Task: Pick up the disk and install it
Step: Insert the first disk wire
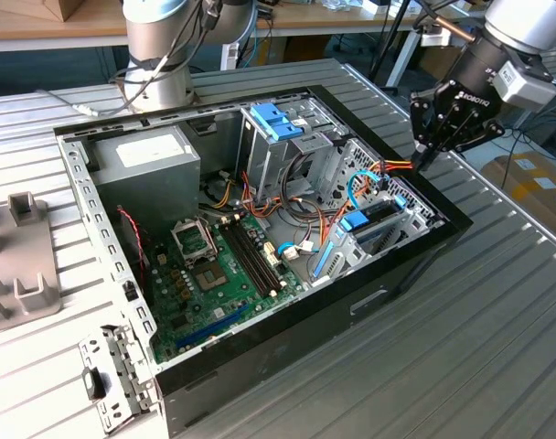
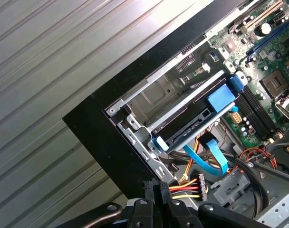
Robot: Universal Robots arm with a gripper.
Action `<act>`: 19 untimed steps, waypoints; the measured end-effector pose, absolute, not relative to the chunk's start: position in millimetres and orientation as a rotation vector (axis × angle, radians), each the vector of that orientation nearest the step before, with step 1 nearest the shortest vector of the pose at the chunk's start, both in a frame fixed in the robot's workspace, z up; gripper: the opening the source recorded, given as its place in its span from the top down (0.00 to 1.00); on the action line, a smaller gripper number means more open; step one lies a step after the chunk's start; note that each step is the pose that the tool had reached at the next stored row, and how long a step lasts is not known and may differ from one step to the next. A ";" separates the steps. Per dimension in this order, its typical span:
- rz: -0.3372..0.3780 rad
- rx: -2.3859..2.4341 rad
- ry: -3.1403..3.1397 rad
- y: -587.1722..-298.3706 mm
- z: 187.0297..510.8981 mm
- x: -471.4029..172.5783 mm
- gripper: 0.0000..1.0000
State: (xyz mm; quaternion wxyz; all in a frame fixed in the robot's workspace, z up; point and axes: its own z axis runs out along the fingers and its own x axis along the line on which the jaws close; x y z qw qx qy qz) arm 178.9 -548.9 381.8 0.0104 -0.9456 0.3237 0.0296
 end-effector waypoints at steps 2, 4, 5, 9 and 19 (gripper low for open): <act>0.092 -2.951 1.010 -549.2 381.8 176.1 0.84; 0.092 -2.951 1.010 -549.4 381.7 173.1 0.84; 0.093 -2.951 1.010 -549.6 381.5 170.6 0.84; 0.093 -2.951 1.010 -550.4 381.4 163.3 0.84; 0.093 -2.951 1.010 -550.6 381.1 147.9 0.84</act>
